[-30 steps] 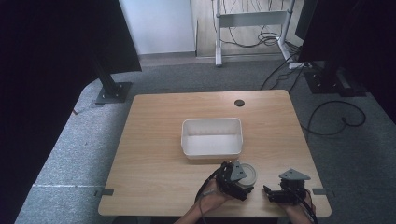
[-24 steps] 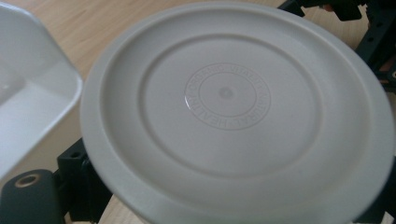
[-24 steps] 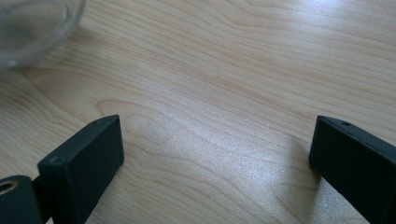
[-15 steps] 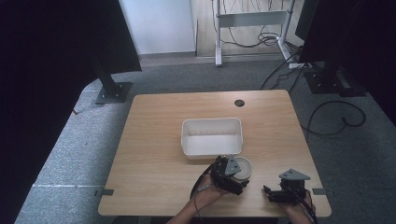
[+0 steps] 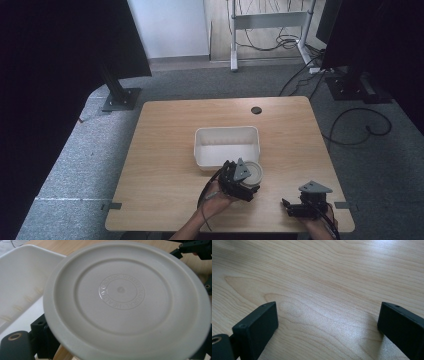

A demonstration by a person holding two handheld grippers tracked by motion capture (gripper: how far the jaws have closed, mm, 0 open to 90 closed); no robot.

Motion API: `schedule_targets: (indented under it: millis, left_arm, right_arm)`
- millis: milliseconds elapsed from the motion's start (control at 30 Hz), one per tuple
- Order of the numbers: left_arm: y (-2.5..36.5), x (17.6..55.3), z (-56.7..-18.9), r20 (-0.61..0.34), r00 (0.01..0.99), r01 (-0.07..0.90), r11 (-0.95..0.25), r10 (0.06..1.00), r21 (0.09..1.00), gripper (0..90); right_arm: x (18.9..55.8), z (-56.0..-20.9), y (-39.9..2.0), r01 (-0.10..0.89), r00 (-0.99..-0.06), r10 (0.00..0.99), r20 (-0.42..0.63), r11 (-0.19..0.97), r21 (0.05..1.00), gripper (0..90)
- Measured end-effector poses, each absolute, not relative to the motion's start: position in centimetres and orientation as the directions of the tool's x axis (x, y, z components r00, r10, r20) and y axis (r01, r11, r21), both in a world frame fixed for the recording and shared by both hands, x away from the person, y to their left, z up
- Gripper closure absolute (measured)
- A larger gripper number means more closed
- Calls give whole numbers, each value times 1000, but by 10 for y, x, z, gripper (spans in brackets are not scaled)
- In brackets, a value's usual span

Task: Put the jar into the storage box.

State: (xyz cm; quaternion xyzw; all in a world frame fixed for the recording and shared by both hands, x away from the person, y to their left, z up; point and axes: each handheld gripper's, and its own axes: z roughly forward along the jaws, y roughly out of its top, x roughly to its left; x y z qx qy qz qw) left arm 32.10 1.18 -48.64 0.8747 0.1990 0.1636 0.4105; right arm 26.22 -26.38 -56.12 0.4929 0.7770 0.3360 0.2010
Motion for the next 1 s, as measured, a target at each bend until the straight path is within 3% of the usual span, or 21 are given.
schedule_targets:
  millis: [1000]
  left_arm:
    - [42,367,-473,110,803,294,-550,586,782,102]
  right_arm:
    - [262,-561,-264,631,-433,901,19,288,720,29]
